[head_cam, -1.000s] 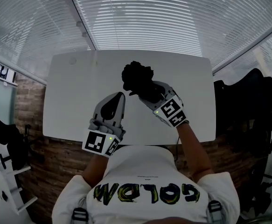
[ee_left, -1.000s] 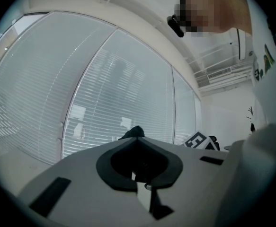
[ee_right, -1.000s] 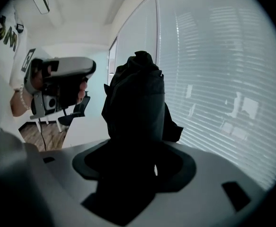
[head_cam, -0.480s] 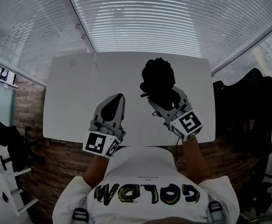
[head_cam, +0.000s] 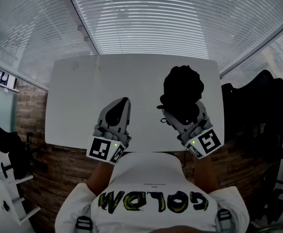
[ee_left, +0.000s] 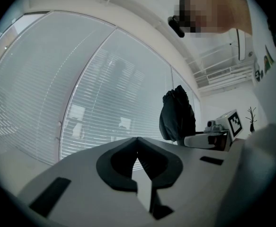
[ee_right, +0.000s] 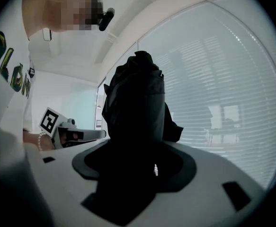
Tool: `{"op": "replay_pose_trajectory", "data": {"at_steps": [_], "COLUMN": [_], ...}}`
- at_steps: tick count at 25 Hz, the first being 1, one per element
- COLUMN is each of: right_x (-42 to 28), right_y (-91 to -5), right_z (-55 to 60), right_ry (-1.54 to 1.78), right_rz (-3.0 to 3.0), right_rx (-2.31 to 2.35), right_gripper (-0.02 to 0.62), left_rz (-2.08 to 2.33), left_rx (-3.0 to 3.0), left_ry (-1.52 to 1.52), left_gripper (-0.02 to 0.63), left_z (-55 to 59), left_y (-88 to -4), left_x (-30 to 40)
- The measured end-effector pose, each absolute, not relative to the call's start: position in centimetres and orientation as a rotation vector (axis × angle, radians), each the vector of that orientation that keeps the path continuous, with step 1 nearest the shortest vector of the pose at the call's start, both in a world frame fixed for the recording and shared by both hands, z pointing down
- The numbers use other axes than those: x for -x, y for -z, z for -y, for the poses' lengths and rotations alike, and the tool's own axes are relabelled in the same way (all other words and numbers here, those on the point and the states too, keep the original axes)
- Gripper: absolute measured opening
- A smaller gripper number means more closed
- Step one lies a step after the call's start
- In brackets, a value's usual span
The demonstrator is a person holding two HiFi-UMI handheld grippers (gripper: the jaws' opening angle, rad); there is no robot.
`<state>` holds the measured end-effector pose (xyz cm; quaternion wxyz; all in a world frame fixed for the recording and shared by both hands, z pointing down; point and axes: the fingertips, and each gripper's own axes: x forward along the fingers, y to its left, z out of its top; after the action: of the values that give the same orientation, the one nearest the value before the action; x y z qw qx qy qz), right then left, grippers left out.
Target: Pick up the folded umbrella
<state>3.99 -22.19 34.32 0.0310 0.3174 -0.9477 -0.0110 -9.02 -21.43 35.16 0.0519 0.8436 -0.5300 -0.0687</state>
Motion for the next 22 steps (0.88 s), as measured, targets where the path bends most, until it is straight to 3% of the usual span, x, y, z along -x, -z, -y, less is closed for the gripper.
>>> {"op": "replay_pose_trajectory", "data": {"at_steps": [22], "right_x": [-3.92], "right_y": [-34.06], "right_z": [21.61], "right_ry": [0.028], "right_rz": [2.93], "right_rx": [-1.021], "right_gripper": [0.276], "left_rz": [1.593], "left_rx": [-2.577], "left_ry": [0.207], "left_gripper": [0.009], "left_z": [21.12], "left_y": [-35.09], "left_x": [9.41]}}
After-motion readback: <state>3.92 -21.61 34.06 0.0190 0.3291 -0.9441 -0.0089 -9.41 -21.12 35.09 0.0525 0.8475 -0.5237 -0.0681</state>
